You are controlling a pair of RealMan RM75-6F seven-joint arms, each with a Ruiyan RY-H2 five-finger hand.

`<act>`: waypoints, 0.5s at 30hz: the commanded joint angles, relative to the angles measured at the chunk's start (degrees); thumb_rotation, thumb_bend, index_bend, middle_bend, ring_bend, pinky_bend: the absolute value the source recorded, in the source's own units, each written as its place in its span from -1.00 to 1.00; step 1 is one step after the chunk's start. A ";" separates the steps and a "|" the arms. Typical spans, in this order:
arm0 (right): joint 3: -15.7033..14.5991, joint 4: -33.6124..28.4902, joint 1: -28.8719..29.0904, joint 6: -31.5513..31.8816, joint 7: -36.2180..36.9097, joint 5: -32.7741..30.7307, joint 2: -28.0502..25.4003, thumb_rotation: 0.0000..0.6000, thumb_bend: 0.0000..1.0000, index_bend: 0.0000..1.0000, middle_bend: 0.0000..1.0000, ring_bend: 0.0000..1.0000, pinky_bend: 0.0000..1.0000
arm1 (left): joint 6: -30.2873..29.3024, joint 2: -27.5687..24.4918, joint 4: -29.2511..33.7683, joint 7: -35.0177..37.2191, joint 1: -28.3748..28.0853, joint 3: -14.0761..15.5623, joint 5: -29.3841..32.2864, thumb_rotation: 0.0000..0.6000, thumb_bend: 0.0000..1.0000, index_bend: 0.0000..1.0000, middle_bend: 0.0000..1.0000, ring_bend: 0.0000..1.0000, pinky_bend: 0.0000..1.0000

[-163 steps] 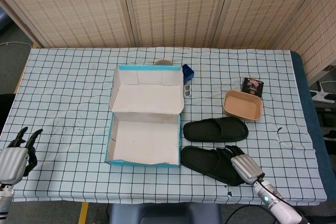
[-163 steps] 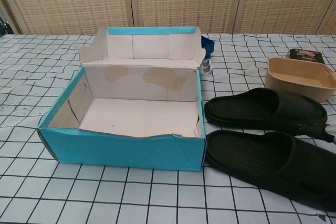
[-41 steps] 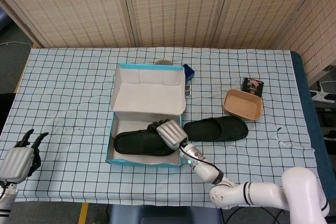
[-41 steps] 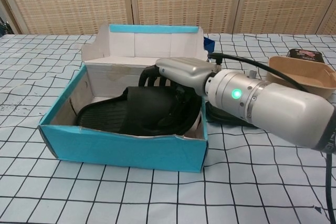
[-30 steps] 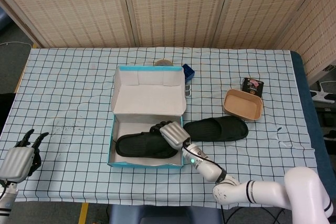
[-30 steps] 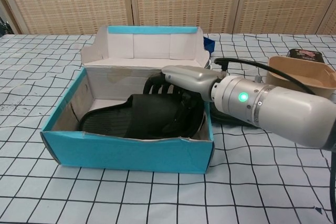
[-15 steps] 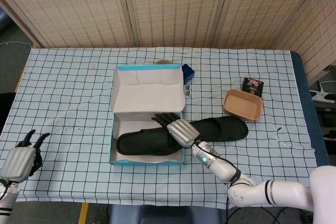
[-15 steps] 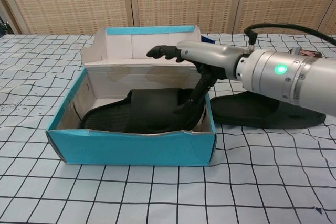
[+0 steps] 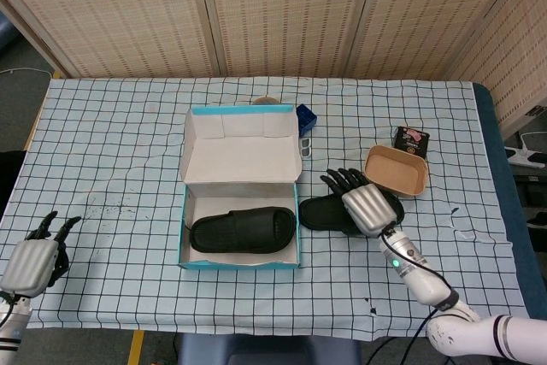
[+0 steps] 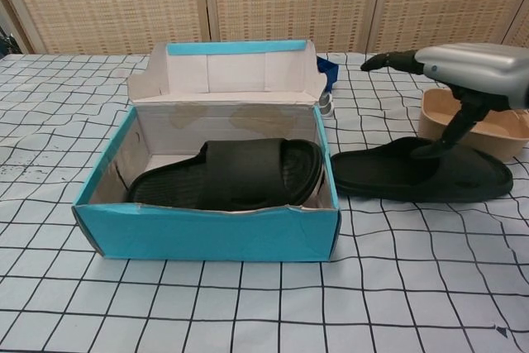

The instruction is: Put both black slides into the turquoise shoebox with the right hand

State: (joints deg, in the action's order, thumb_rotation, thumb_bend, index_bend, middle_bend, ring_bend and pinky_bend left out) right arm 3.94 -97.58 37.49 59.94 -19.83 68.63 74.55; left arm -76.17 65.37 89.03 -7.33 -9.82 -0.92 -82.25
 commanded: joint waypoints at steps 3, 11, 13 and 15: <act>-1.39 4.21 -1.63 -1.51 4.43 1.39 -1.87 1.00 -0.85 -0.93 -0.97 -1.00 -0.85 | 0.57 0.34 -0.11 -0.94 -0.17 -0.01 0.63 1.00 -0.23 -0.72 -0.89 -0.93 -0.38; -2.23 10.25 -2.24 -4.12 7.68 2.59 -0.13 1.00 -0.85 -0.89 -0.90 -1.00 -0.84 | 0.67 0.37 0.02 -1.22 -0.20 -0.01 0.88 1.00 -0.23 -0.72 -0.88 -0.93 -0.38; -2.25 10.59 -2.28 -4.27 7.89 2.66 0.04 1.00 -0.85 -0.88 -0.89 -1.00 -0.84 | 0.67 0.37 0.01 -1.19 -0.20 0.00 0.87 1.00 -0.23 -0.72 -0.88 -0.93 -0.38; -2.37 11.31 -2.38 -4.78 8.40 2.61 0.41 1.00 -0.85 -0.88 -0.89 -1.00 -0.84 | 0.72 0.34 -0.01 -1.16 -0.21 0.01 0.88 1.00 -0.23 -0.72 -0.88 -0.93 -0.38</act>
State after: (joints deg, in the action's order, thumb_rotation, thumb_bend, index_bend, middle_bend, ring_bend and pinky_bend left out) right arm 1.69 -86.80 35.22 55.54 -11.83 71.23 74.66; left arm -75.44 65.72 89.03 -8.49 -10.03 -0.91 -81.37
